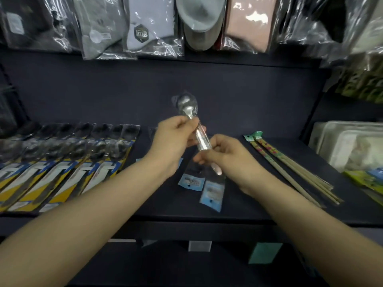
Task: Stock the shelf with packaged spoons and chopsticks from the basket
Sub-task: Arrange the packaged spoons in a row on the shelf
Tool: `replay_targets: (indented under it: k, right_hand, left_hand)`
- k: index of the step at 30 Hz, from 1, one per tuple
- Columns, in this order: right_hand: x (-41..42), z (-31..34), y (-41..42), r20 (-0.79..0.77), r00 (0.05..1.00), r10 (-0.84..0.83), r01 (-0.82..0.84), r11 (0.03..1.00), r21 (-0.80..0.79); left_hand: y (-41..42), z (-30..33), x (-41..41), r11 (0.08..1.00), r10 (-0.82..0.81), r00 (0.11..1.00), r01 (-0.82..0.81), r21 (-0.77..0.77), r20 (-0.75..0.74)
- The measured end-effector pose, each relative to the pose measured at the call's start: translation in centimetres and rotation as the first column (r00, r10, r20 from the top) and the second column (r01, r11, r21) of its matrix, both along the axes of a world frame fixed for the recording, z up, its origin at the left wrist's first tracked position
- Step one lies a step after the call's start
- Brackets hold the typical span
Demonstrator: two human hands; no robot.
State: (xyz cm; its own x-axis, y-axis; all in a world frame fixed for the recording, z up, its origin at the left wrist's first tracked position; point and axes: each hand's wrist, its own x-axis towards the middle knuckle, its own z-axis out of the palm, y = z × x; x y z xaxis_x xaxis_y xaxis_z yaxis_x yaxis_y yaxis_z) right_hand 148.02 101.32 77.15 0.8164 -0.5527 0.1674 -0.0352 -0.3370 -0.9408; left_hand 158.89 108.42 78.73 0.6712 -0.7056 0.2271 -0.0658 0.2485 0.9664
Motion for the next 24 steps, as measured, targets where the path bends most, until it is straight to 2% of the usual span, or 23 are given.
replay_targets:
  k: [2, 4, 7, 9, 12, 17, 22, 23, 24]
  right_hand:
    - [-0.7, -0.4, 0.2, 0.017, 0.999, 0.040, -0.040, 0.999, 0.012]
    - [-1.7, -0.7, 0.0, 0.062, 0.991, 0.116, -0.122, 0.986, 0.114]
    - [-3.4, -1.1, -0.8, 0.135, 0.958, 0.252, -0.285, 0.864, 0.415]
    - [-4.5, -1.6, -1.0, 0.115, 0.931, 0.348, -0.360, 0.810, 0.463]
    - [-5.3, -2.2, -1.0, 0.054, 0.908, 0.416, -0.392, 0.796, 0.462]
    - [-5.1, -3.3, -0.5, -0.010, 0.957, 0.290, -0.260, 0.871, 0.416]
    - [-4.8, -3.6, -0.1, -0.048, 0.976, 0.214, -0.185, 0.922, 0.341]
    - [-4.7, -3.5, 0.1, -0.054, 0.978, 0.204, -0.178, 0.937, 0.302]
    - [-4.7, -3.6, 0.1, -0.071, 0.982, 0.174, -0.159, 0.972, 0.176]
  left_hand:
    - [0.1, 0.4, -0.9, 1.000, -0.007, 1.000, 0.007, -0.010, -0.002]
    - [0.3, 0.5, -1.6, 0.999, -0.045, 0.999, 0.045, 0.011, -0.009]
    - [0.7, 0.4, -1.9, 0.992, -0.125, 0.989, 0.125, -0.007, -0.076]
    - [1.2, 0.1, -2.1, 0.982, -0.188, 0.976, 0.186, -0.032, -0.111]
    - [2.0, -0.7, -2.6, 0.970, -0.242, 0.958, 0.235, -0.058, -0.156]
    - [2.6, -2.2, -3.3, 0.988, -0.154, 0.951, 0.153, -0.024, -0.266]
    - [3.3, -3.0, -3.0, 1.000, -0.011, 0.981, 0.009, -0.011, -0.191]
    - [3.4, -3.0, -2.8, 0.999, 0.032, 0.981, -0.036, -0.018, -0.192]
    - [3.6, -2.9, -2.6, 0.996, 0.074, 0.979, -0.081, -0.028, -0.192]
